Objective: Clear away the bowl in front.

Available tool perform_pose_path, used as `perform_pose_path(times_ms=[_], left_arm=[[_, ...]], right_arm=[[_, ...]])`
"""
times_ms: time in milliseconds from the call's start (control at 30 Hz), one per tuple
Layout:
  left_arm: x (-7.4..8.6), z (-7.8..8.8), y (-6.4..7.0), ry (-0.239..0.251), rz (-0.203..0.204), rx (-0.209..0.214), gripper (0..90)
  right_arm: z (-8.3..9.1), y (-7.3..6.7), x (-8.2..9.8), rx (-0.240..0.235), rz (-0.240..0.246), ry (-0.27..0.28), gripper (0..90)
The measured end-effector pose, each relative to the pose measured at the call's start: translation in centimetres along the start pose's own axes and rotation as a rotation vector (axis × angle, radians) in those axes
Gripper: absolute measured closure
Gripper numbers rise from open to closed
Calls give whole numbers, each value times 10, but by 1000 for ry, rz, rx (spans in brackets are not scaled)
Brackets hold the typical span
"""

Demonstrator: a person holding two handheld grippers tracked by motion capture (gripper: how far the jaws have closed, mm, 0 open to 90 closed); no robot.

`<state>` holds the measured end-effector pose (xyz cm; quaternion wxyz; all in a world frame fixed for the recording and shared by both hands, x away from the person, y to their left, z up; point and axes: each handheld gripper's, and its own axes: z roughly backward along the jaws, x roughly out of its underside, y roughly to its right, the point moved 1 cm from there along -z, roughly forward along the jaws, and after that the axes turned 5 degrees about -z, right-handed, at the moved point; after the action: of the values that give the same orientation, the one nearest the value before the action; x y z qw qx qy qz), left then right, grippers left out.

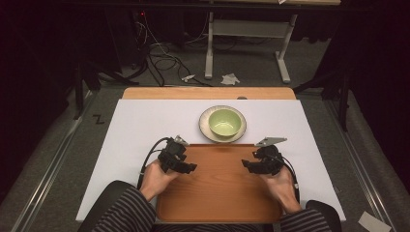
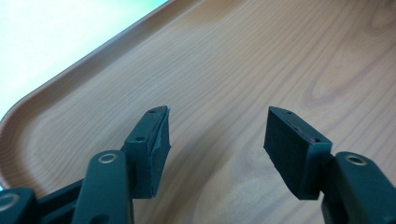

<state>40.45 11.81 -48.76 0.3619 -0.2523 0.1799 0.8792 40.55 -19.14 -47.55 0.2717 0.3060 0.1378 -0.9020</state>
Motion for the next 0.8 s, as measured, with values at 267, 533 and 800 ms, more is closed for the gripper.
perform_pose_path(times_ms=[267, 533, 800], left_arm=[[0, 0, 0, 4, -1, 3, 401], [0, 1, -1, 5, 5, 1, 398], [1, 1, -1, 8, 0, -6, 398]], right_arm=[[0, 0, 0, 3, -1, -1, 445], [-2, 3, 0, -6, -13, -15, 441], [0, 5, 0, -9, -28, -6, 413]])
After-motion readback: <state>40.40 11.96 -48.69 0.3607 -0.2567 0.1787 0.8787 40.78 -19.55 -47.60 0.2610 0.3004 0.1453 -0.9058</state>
